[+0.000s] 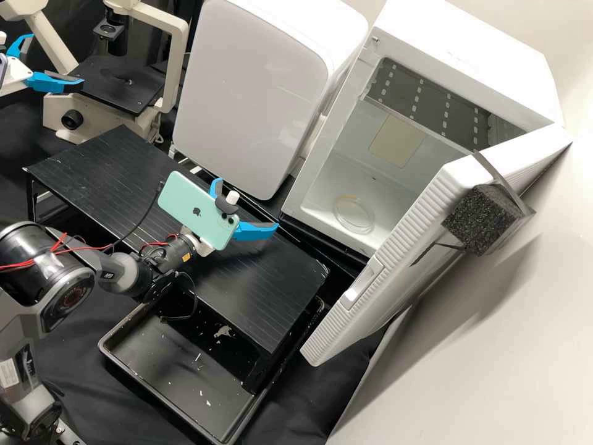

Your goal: Close the incubator door

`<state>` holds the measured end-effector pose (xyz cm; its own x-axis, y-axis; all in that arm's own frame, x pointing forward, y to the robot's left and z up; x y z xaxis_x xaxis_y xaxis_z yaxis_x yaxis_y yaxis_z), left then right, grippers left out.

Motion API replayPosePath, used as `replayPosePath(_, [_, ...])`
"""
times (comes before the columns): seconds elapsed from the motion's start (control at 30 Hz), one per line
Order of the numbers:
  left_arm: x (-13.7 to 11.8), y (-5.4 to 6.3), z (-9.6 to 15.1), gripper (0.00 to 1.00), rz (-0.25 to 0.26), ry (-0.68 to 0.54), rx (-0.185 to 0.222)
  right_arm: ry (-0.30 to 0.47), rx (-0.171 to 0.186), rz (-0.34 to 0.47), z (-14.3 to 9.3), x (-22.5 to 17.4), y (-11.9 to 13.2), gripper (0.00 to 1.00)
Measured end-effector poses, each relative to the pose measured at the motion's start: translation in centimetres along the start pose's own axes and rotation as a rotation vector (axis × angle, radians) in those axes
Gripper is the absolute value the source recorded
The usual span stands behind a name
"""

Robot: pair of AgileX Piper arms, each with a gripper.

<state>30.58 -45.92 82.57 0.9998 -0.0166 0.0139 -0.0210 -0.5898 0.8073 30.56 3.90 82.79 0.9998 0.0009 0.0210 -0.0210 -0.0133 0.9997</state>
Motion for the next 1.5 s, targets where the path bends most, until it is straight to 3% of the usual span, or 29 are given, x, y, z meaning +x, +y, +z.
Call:
replayPosePath(0.37, [0.0, 0.0, 0.0, 1.0, 0.0, 0.0, 0.0, 0.004, 0.0, 0.009, 0.2, -0.3, 0.0, 1.0])
replayPosePath(0.5, [0.0, 0.0, 0.0, 1.0, 0.0, 0.0, 0.0, -0.023, -0.003, 0.052, 1.5, -2.8, 0.6, 1.0])
replayPosePath(0.77, [0.0, 0.0, 0.0, 1.0, 0.0, 0.0, 0.0, -0.077, 0.009, 0.37, 3.8, -11.2, 5.1, 1.0])
replayPosePath(0.9, [0.0, 0.0, 0.0, 1.0, 0.0, 0.0, 0.0, -0.078, 0.034, 0.513, 4.3, -14.8, 6.8, 1.0])
replayPosePath(1.03, [0.0, 0.0, 0.0, 1.0, 0.0, 0.0, 0.0, -0.087, 0.045, 0.577, 4.8, -16.5, 7.8, 1.0])
replayPosePath(1.27, [0.0, 0.0, 0.0, 1.0, 0.0, 0.0, 0.0, -0.156, 0.074, 0.597, 6.5, -16.4, 9.0, 1.0])
replayPosePath(1.5, [0.0, 0.0, 0.0, 1.0, 0.0, 0.0, 0.0, -0.223, 0.054, 0.558, 8.6, -14.1, 9.9, 1.0])
